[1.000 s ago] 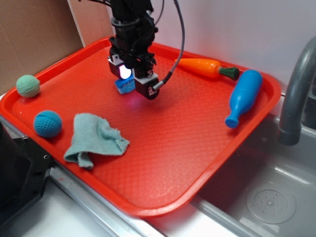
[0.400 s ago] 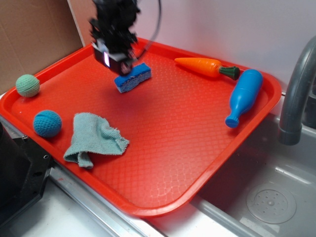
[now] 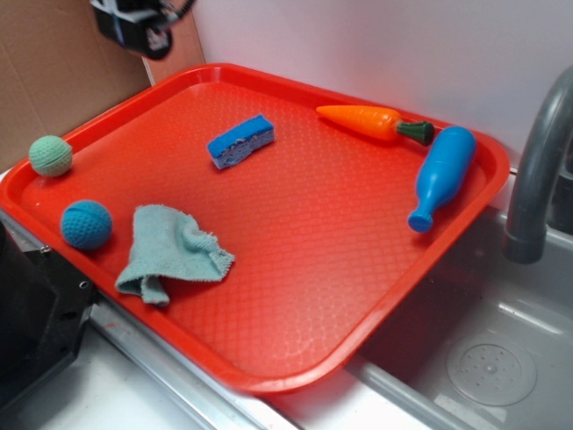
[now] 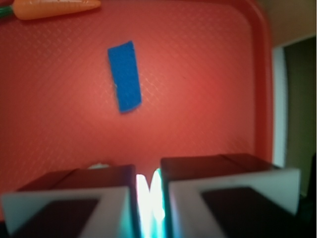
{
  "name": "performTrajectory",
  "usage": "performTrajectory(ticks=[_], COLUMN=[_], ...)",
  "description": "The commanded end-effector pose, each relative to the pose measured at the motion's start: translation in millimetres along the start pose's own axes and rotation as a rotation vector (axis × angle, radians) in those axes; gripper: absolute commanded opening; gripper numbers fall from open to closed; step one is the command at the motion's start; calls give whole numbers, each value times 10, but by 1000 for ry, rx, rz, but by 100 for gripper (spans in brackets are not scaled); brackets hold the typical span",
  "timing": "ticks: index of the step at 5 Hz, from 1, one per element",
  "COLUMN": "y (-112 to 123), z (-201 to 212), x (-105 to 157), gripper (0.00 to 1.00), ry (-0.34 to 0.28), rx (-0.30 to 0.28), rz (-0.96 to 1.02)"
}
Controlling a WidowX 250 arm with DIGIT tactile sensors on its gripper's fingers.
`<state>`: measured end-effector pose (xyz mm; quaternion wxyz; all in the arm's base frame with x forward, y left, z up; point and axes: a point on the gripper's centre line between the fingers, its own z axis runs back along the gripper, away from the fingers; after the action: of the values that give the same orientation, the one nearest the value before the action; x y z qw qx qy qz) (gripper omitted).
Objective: Grab the blue sponge.
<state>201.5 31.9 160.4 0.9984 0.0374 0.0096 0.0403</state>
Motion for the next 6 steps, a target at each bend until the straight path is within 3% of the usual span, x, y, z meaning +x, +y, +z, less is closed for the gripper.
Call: performTrajectory(ticks=[1, 2, 3, 4, 5, 6], y=[-21, -95, -161, -315, -393, -317], z=[171, -100, -387, -656, -976, -1197], x=[19, 286, 562, 672, 762, 794], gripper=[100, 100, 100, 100, 100, 100], ry=[-104, -191, -209, -166, -103, -61], rx=[-26, -7, 1, -77, -72, -64], rz=[-26, -95, -97, -116, -148, -150])
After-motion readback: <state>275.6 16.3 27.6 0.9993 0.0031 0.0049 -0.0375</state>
